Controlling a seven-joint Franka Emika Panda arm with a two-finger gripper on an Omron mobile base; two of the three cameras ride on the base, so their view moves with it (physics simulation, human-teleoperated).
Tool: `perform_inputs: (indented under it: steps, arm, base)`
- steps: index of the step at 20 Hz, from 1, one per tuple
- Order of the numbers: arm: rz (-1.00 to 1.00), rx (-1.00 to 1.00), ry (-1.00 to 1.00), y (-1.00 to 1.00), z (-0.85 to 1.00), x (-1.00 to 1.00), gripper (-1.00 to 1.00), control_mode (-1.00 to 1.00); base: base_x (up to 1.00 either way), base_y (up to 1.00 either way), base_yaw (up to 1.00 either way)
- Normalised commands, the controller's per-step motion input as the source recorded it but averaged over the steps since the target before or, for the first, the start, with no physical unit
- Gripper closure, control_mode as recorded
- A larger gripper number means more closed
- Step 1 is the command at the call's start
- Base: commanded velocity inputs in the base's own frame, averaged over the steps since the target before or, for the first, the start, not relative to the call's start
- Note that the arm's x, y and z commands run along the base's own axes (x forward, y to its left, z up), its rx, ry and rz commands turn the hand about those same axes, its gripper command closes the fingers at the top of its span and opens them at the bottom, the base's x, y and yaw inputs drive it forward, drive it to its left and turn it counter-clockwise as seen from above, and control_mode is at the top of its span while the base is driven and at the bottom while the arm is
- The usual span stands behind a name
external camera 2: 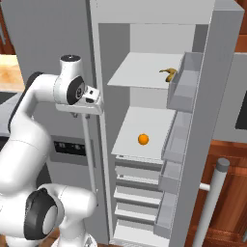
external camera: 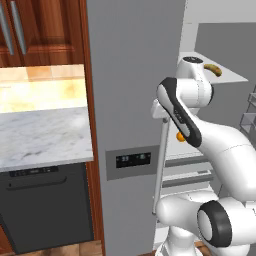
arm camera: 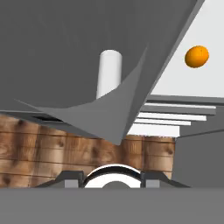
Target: Pick the banana and orange from the fridge and place them inside the tupperware on the counter.
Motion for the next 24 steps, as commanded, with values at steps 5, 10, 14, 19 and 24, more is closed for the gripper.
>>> perform_inputs:
  steps: [5, 10, 14, 19, 24]
  arm:
    - [0.00, 0.02, -0.22, -0.32, -0.02, 0.01, -1.00, -1.00]
    - [0.00, 0.16, -0.12, -0.98, -0.19, -0.08, -1.00, -1.00]
    - [-0.01, 0.17, 0.00, -0.83, -0.24, -0.05, -1.00, -1.00]
    - [-0.03, 0.04, 0.17, -0.40, -0.21, 0.07, -1.00, -1.00]
    - [0.00, 0.00, 0.01, -0.35, -0.35, 0.04, -1.00, -1.00]
  base:
    - [0.00, 0.00, 0.00]
    - [0.00, 0.00, 0.00]
    - [0.00, 0.00, 0.00]
    - [0.00, 0.00, 0.00]
    - [0.00, 0.00, 0.00]
